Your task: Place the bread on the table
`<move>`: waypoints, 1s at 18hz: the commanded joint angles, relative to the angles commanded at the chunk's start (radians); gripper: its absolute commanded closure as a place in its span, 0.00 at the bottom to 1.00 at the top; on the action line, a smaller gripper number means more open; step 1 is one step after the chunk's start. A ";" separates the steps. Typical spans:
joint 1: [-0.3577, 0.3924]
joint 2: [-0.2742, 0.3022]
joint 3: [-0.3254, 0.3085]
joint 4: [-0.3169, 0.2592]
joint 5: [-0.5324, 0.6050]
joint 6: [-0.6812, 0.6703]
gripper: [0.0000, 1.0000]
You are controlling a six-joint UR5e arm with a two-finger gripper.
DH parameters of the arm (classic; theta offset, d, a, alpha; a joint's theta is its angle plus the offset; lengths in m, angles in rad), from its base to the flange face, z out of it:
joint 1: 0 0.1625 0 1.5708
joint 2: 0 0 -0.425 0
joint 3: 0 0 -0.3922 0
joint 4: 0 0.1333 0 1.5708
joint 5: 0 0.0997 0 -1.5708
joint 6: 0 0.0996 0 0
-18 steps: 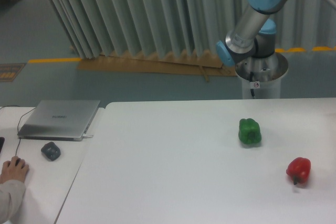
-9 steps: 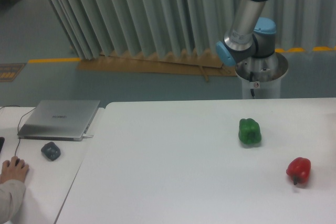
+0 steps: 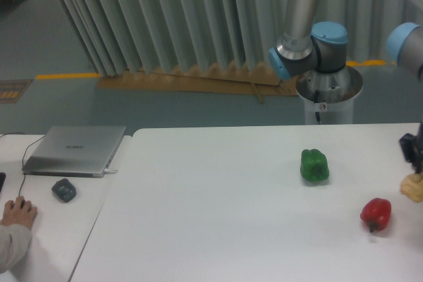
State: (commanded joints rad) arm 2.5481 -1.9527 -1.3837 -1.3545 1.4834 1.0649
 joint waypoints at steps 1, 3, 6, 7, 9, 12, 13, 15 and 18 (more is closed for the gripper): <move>-0.029 -0.009 -0.012 -0.009 0.005 -0.043 0.67; -0.075 0.001 -0.102 -0.014 0.005 -0.097 0.68; -0.115 0.015 -0.112 -0.025 0.002 -0.148 0.67; -0.126 0.017 -0.115 -0.025 0.000 -0.151 0.68; -0.150 0.021 -0.115 -0.025 -0.009 -0.175 0.67; -0.199 0.012 -0.115 -0.018 -0.011 -0.230 0.66; -0.203 0.011 -0.115 -0.017 -0.009 -0.235 0.66; -0.203 0.009 -0.120 -0.015 -0.008 -0.232 0.61; -0.203 0.000 -0.121 -0.008 0.001 -0.223 0.23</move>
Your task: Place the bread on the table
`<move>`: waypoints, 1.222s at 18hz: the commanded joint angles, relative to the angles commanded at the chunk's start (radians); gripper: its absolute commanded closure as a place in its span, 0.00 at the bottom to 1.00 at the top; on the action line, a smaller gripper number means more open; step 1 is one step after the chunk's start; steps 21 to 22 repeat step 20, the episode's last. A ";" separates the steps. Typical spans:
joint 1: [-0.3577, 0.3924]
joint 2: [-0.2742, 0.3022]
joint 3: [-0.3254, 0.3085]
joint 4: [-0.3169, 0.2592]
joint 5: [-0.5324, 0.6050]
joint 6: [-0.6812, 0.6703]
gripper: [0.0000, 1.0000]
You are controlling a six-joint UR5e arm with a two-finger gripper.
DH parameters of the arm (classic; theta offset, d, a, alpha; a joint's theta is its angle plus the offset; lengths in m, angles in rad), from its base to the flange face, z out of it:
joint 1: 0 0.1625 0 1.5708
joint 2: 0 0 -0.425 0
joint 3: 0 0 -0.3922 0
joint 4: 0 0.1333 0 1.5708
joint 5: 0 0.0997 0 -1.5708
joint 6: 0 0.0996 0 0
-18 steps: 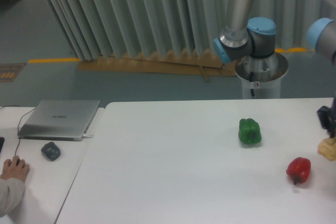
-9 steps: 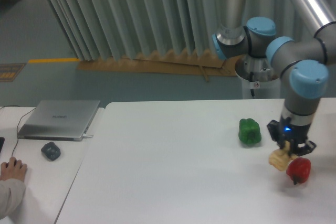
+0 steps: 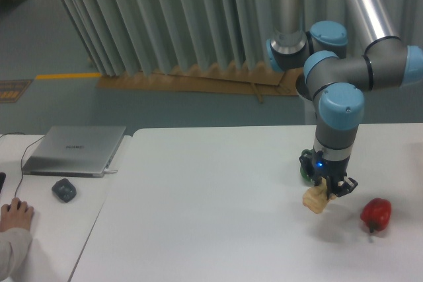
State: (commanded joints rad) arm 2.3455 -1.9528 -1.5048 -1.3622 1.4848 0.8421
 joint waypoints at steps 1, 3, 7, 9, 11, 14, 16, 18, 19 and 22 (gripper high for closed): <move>0.000 0.002 0.000 0.002 0.015 0.002 0.00; 0.000 0.003 0.000 0.008 0.035 0.002 0.00; -0.002 0.008 -0.005 0.040 0.092 -0.009 0.00; 0.005 0.023 -0.002 0.040 0.091 -0.003 0.00; 0.012 0.032 0.021 0.047 0.095 0.006 0.00; 0.026 0.026 0.032 0.043 0.155 0.009 0.00; 0.032 0.029 0.029 0.044 0.157 0.015 0.00; 0.032 0.028 0.026 0.046 0.158 0.031 0.00; 0.031 0.025 0.023 0.049 0.158 0.046 0.00; 0.031 0.025 0.023 0.054 0.158 0.048 0.00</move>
